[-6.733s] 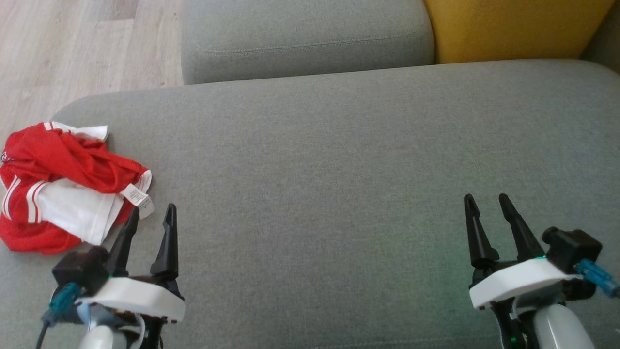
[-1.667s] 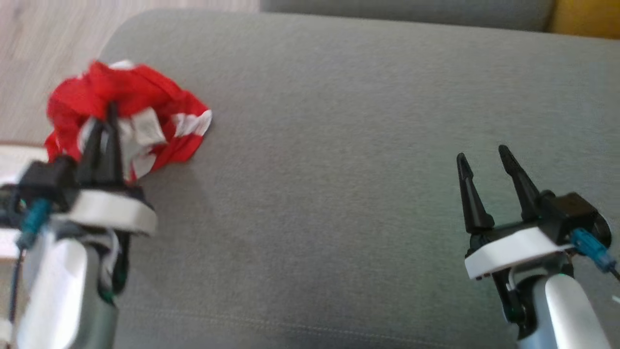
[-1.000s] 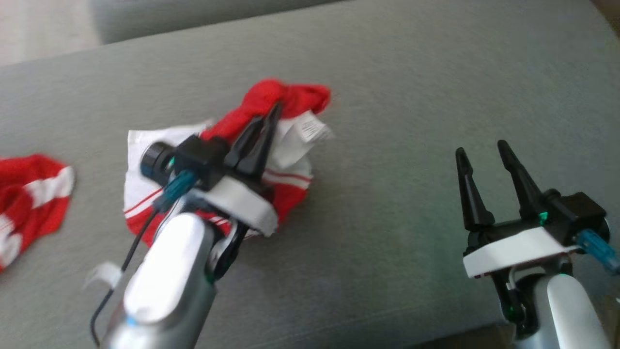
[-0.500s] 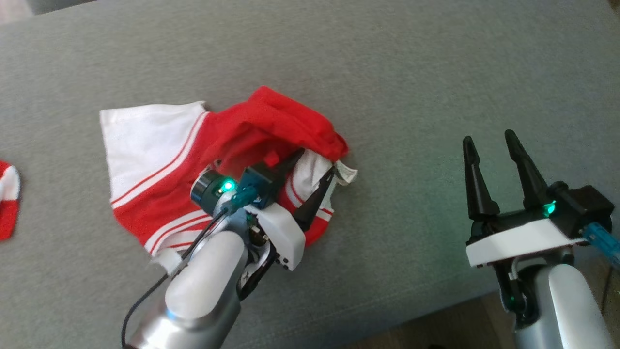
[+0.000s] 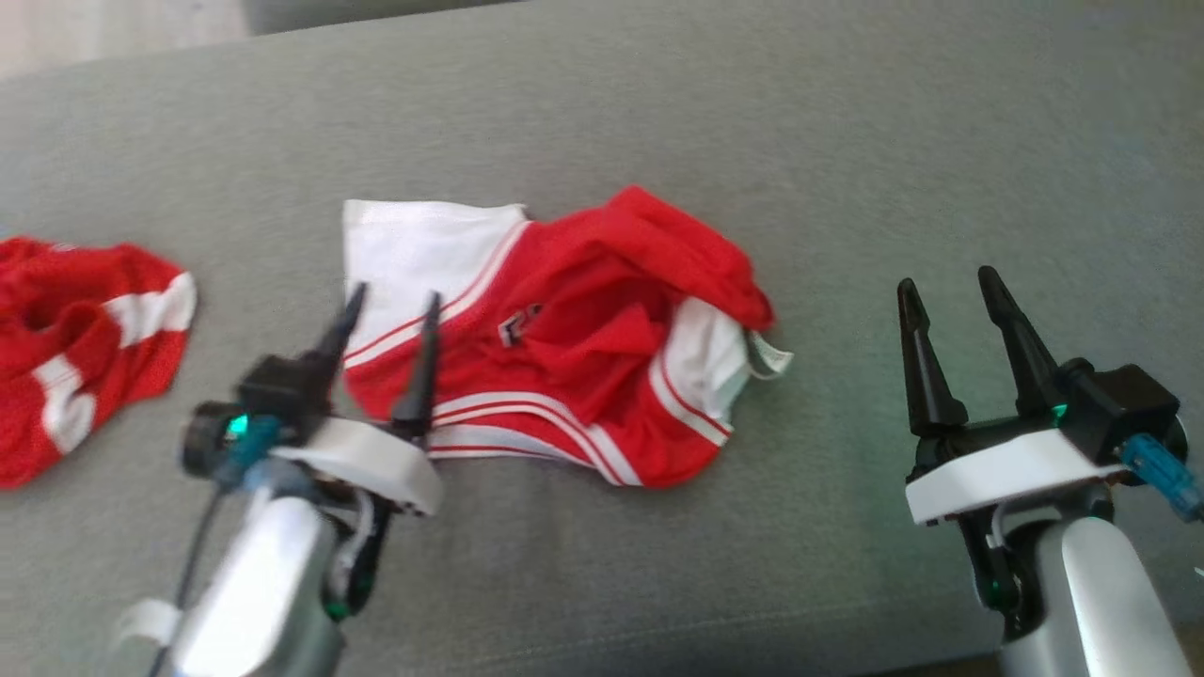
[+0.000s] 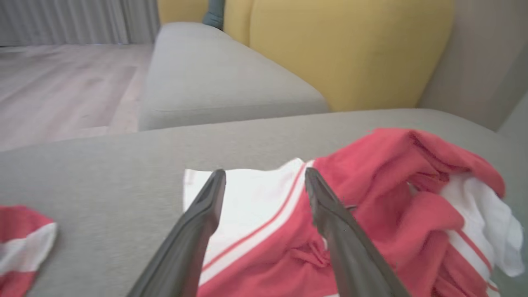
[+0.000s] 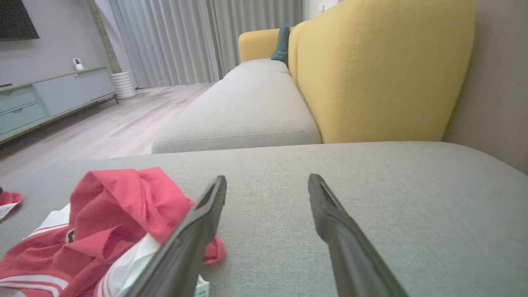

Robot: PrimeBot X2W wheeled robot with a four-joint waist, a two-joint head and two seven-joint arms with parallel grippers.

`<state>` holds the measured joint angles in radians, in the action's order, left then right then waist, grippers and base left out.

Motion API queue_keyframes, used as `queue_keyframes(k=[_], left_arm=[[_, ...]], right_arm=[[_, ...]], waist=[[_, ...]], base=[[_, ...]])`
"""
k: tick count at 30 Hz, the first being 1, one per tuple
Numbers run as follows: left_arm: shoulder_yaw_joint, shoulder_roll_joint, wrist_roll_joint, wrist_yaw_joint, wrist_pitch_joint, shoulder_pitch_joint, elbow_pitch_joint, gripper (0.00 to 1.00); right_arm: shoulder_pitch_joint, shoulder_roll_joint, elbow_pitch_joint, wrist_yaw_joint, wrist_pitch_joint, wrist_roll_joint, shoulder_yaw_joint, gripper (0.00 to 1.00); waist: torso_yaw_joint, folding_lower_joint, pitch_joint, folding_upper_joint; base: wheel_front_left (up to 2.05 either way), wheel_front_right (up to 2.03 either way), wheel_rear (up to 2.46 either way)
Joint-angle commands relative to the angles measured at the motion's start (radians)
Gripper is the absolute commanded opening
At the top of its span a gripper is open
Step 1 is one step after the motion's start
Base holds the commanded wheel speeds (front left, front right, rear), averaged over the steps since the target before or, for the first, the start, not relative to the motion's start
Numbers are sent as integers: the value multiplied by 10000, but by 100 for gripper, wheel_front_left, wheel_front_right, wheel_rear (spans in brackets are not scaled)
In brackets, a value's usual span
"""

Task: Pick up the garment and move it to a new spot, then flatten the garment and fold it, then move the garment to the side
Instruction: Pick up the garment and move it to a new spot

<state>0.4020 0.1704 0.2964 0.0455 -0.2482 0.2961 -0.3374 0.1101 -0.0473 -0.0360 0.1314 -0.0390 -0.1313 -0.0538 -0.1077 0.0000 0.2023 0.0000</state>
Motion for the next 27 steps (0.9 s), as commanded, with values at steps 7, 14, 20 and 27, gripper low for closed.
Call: queue_keyframes(k=[7, 14, 20, 27], left_arm=[[-1736, 556, 190, 188, -132, -374, 1255, 100], [-2277, 692, -23, -73, -134, -1271, 1767, 100], [-2338, 659, -247, -161, -134, -1890, 2029, 100], [-2370, 678, -404, -132, -135, -2307, 2214, 100]], right_arm=[[45, -30, 219, -7, 168, 206, -166, 100], [-197, -30, 135, -7, 265, 270, -187, 100], [-575, -30, 135, -7, 337, 244, -132, 100], [-815, -30, 323, -7, 462, 212, -141, 100]], waist=[[859, 0, -487, 0], [898, 0, -904, 0], [771, 0, -1224, 0], [662, 0, -1373, 0]], base=[[0, 0, 0], [0, 0, 0], [0, 0, 0], [0, 0, 0]])
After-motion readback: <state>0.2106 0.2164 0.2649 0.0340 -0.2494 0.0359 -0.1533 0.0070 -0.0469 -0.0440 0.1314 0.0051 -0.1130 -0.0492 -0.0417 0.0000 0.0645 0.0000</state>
